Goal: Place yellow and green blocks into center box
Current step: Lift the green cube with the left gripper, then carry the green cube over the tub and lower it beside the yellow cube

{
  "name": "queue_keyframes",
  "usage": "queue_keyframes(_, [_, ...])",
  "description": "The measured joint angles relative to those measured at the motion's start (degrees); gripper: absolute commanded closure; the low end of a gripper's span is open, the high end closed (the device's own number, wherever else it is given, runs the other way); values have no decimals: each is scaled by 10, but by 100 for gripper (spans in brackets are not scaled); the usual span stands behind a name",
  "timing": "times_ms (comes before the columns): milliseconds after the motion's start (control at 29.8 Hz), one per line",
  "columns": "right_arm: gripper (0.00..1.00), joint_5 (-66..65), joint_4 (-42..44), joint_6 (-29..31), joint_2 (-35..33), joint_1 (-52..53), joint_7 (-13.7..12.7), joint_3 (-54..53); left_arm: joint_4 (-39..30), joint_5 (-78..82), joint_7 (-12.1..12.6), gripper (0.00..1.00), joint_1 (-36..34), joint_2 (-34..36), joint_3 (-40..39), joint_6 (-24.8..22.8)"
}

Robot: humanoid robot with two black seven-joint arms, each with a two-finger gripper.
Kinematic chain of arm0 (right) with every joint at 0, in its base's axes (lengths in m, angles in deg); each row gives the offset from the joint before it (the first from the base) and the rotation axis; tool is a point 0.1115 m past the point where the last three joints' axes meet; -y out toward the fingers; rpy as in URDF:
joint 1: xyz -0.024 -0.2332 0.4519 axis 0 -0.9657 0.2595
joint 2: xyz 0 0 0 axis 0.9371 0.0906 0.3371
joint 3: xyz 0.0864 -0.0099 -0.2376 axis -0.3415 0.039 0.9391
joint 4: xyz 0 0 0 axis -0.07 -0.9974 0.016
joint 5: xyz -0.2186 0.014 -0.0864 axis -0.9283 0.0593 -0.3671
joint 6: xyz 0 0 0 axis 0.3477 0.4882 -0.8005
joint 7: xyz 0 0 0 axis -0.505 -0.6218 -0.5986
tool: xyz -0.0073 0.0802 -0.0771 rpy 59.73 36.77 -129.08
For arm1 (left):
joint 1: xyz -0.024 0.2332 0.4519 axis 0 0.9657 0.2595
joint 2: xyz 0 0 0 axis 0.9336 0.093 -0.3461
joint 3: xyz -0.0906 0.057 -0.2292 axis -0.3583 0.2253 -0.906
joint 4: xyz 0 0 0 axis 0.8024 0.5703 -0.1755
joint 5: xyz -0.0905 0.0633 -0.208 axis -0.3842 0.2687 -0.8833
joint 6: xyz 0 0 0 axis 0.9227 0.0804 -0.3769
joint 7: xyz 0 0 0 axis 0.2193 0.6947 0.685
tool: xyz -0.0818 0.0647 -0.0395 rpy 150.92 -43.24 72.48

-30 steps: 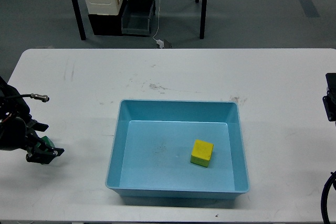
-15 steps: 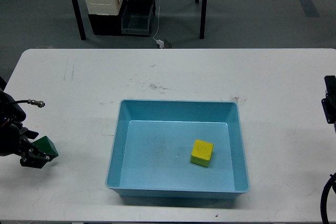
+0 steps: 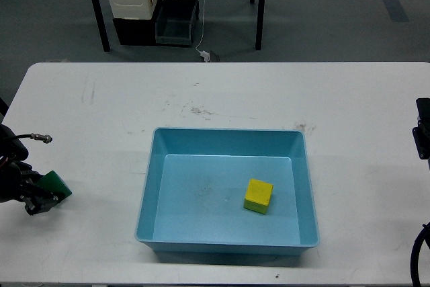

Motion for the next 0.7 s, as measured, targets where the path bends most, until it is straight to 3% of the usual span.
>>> queue_keyframes(369, [2,0,2,-13,0,-9,0,-1,10,-151,0,68,-133,8,-18,26])
queue_keyframes(704, [2,0,3,-26,0,-16,0,1,-108,-228,0,70,-215,-6,-18,23])
